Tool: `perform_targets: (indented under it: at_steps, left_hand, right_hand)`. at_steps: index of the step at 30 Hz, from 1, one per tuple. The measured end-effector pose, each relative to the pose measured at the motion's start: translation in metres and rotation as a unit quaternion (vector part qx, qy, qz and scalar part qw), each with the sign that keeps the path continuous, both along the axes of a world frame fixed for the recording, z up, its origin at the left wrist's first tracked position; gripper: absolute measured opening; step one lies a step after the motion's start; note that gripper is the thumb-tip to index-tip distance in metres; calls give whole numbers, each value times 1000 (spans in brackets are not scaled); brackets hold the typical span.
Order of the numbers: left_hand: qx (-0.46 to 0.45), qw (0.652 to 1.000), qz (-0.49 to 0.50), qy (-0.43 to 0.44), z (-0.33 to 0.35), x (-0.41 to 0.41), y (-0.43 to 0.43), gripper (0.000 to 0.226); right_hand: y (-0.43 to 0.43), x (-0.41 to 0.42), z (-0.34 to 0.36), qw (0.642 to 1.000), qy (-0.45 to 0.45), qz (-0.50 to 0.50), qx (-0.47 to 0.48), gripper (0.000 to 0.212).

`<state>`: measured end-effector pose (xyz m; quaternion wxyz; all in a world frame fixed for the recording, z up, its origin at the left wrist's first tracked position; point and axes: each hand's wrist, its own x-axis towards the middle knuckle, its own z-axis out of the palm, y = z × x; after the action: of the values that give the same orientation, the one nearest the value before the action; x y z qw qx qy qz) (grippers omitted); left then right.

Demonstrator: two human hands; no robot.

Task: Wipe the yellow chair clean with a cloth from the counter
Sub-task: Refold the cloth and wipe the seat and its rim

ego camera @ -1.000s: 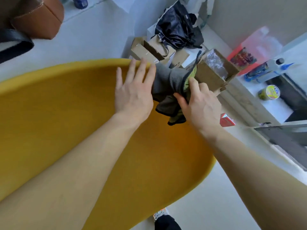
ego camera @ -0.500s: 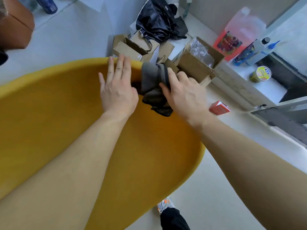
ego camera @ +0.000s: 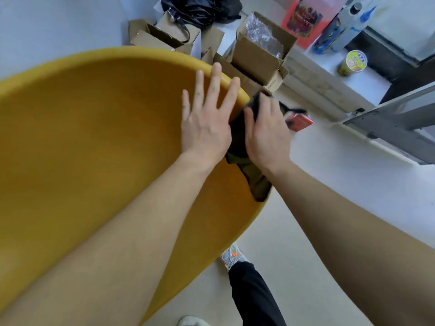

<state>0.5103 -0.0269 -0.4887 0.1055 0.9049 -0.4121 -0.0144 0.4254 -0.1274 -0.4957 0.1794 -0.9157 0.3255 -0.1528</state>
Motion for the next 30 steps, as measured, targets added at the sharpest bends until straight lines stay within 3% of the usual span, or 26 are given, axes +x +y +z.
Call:
perform_targets:
  at_steps: [5, 9, 12, 17, 21, 26, 30]
  left_hand:
    - [-9, 1000, -13, -5, -9, -13, -1, 79]
    - [-43, 999, 19, 18, -22, -43, -2, 85]
    - [-23, 995, 18, 100, -59, -87, 14, 78]
    - [23, 969, 19, 243, -138, -162, 85, 63]
    - [-3, 974, 46, 223, -175, -199, 146, 54]
    - [71, 990, -8, 120, -198, -212, 250, 46]
    - [110, 981, 35, 155, -187, -225, 310, 42]
  right_hand:
    - [5, -27, -22, 999, 44, 0, -23, 53]
    - [40, -98, -61, 978, 56, -150, 134, 57]
    - [77, -122, -94, 944, 23, -248, 218, 62]
    - [125, -144, -142, 889, -19, -364, 278, 59]
    - [177, -161, -174, 864, -32, -405, 297, 60]
    - [278, -180, -196, 827, 38, -420, 373, 56]
    - [329, -191, -194, 796, 85, -413, 435, 63]
